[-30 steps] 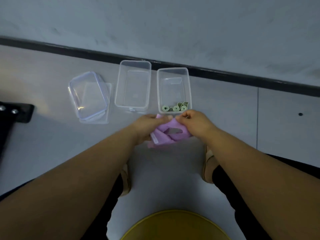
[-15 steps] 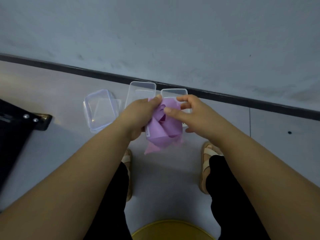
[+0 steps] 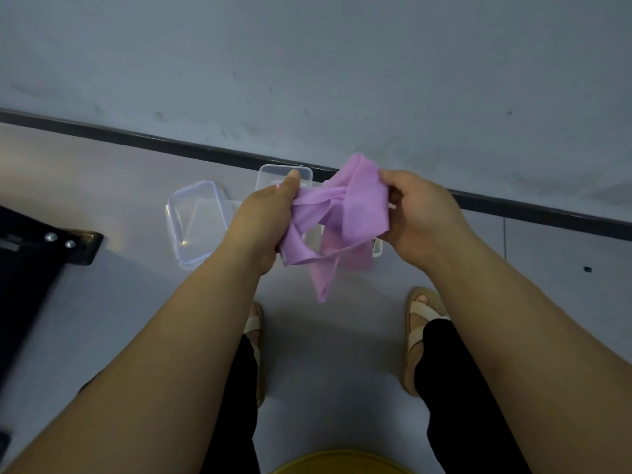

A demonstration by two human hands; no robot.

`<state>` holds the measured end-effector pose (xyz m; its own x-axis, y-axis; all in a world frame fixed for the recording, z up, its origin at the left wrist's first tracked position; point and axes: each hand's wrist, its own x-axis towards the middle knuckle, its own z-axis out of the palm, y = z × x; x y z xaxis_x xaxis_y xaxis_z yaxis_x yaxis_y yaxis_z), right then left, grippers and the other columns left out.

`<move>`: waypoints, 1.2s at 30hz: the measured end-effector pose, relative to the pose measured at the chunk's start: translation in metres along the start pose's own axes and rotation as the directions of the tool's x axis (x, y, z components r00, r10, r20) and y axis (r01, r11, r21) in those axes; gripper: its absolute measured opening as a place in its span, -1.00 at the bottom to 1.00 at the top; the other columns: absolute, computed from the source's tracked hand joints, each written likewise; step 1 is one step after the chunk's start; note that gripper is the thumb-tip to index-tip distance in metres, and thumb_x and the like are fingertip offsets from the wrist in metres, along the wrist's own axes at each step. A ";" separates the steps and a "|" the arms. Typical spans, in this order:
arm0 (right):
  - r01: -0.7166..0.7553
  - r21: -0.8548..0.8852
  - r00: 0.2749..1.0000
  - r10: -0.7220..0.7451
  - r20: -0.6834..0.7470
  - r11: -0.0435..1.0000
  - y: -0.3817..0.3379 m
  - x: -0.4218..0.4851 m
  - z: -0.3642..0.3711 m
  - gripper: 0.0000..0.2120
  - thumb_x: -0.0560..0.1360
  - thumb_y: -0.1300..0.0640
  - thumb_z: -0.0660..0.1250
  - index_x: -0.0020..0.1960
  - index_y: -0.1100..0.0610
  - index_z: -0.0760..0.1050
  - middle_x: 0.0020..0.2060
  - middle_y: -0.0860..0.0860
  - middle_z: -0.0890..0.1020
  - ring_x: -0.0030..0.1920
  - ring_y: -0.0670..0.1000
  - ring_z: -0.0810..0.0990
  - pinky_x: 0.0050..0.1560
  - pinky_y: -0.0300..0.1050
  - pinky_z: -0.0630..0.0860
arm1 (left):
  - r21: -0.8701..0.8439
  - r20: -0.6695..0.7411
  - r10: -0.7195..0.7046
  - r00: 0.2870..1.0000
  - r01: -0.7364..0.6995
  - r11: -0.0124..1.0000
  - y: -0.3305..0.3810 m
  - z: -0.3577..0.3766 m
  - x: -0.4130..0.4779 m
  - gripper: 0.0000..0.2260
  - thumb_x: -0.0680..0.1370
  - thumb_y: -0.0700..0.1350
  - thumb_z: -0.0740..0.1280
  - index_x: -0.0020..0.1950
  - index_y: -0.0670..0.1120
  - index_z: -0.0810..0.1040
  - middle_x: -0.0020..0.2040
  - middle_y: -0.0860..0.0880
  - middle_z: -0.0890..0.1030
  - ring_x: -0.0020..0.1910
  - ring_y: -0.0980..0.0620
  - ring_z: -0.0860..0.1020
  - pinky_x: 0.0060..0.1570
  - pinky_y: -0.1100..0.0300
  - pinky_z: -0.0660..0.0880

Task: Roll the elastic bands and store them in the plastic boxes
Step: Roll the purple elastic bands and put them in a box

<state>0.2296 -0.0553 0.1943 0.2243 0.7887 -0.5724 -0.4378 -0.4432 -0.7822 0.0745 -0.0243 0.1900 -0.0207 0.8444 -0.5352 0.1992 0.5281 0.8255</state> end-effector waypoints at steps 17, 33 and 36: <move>-0.068 -0.225 0.998 0.071 0.002 0.972 0.007 0.020 -0.009 -0.74 0.55 -0.08 0.23 0.10 0.06 0.53 -0.01 -0.01 0.61 -0.13 -0.03 0.56 -0.13 -0.13 0.46 | -0.300 0.267 0.060 0.962 0.024 0.954 0.014 0.000 -0.003 -0.89 0.56 -0.16 0.27 -0.05 -0.13 0.58 -0.32 0.03 0.65 -0.33 0.14 0.59 -0.27 0.27 0.56; 0.229 -0.389 0.973 -0.203 0.108 0.892 0.007 0.020 -0.007 -0.88 0.55 0.06 0.26 -0.09 -0.02 0.57 -0.12 -0.02 0.67 -0.08 0.00 0.62 0.02 -0.04 0.54 | -0.187 0.132 -0.013 0.991 0.038 0.982 0.016 -0.016 0.010 -0.85 0.53 -0.17 0.25 -0.22 -0.09 0.55 -0.34 -0.06 0.58 -0.28 -0.02 0.50 -0.19 0.16 0.44; 0.253 -0.426 0.967 -0.227 0.113 0.869 0.005 0.016 -0.004 -0.87 0.57 0.09 0.22 -0.02 -0.01 0.55 -0.06 0.00 0.65 -0.02 0.01 0.60 0.02 -0.09 0.55 | -0.217 0.191 -0.025 0.981 0.067 0.974 0.019 -0.016 0.006 -0.78 0.52 -0.05 0.18 -0.24 -0.11 0.51 -0.43 -0.05 0.56 -0.37 -0.01 0.49 -0.31 0.21 0.42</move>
<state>0.2341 -0.0466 0.1803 0.2174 0.9117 -0.3485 0.0474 -0.3665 -0.9292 0.0629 -0.0075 0.2053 0.1617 0.7985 -0.5799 -0.0202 0.5902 0.8070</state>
